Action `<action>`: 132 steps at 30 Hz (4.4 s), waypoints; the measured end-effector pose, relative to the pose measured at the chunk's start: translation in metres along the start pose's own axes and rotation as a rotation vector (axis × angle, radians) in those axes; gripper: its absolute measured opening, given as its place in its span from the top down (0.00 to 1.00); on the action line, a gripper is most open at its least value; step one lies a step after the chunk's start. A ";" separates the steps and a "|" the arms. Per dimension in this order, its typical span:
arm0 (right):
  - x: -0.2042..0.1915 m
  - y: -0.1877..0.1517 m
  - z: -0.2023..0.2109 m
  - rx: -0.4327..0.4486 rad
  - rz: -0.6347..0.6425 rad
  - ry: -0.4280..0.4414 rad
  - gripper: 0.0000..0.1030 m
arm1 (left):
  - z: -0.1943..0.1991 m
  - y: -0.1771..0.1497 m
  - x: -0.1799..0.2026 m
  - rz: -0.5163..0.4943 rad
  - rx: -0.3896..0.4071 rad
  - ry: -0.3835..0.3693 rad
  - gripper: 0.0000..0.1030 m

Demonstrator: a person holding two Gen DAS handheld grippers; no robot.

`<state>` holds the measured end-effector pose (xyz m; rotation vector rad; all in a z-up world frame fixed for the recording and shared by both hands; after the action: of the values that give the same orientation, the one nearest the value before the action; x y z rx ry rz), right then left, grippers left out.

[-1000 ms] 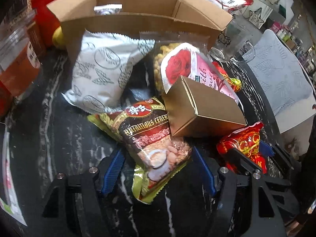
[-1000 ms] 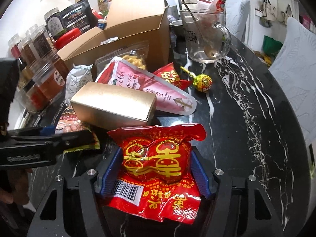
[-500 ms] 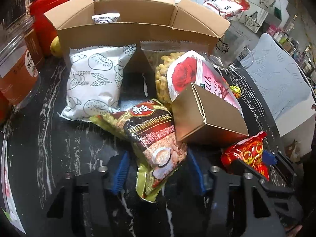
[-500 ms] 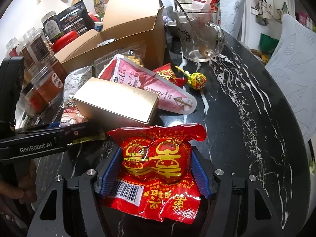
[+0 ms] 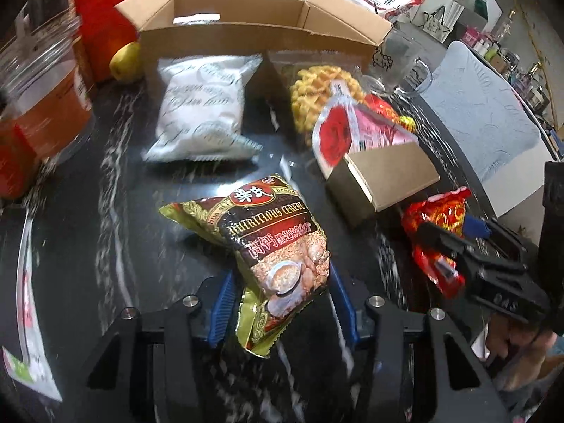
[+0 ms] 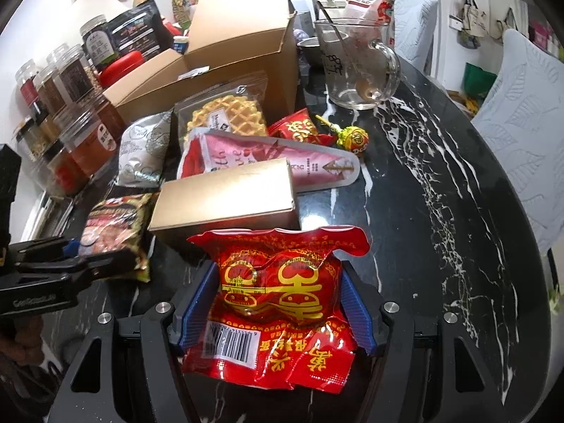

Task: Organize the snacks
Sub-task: 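Grasp the cereal bag with the left gripper while the right gripper grasps the red candy bag, then carry the cereal bag and red candy bag with both grippers into the box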

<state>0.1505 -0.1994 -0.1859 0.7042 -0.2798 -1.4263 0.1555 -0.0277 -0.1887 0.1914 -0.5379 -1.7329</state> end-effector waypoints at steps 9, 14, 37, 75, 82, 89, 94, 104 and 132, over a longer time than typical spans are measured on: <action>-0.014 -0.010 0.002 -0.020 0.018 0.023 0.34 | -0.004 -0.003 -0.005 0.040 -0.026 0.049 0.41; -0.016 -0.010 0.001 -0.021 0.020 0.014 0.34 | -0.019 0.000 -0.009 0.031 -0.055 0.166 0.06; -0.015 -0.010 -0.001 0.011 0.004 0.012 0.35 | -0.010 0.007 0.002 -0.021 0.094 0.090 0.50; -0.074 0.030 0.098 0.266 0.038 0.134 0.36 | 0.137 0.049 0.018 -0.074 0.412 -0.039 0.51; -0.082 0.074 0.096 0.311 0.088 0.171 0.36 | 0.145 0.092 0.016 -0.081 0.472 -0.021 0.51; -0.080 0.128 0.074 0.323 0.114 0.168 0.36 | 0.143 0.143 0.003 -0.073 0.518 0.009 0.51; -0.076 0.170 0.060 0.334 0.128 0.173 0.36 | 0.139 0.182 -0.005 -0.065 0.559 0.037 0.51; -0.065 0.237 0.018 0.335 0.141 0.156 0.36 | 0.112 0.234 -0.025 -0.036 0.566 0.062 0.51; -0.052 0.243 -0.113 0.033 0.122 0.122 0.36 | -0.038 0.251 -0.067 0.030 0.209 0.191 0.51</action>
<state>0.4023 -0.1217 -0.1163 0.7853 -0.2474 -1.2597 0.4075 -0.0089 -0.1194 0.4900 -0.5768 -1.6081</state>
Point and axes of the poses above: each gripper's, at about its wrist camera, not at the fingertips, and z roughly against the way its jaws point, x to its right, y to its top, the point moved 6 cm from there along -z, roughly the way its jaws point, and after that the axes turned 4 degrees about y, right-handed, at the moved point
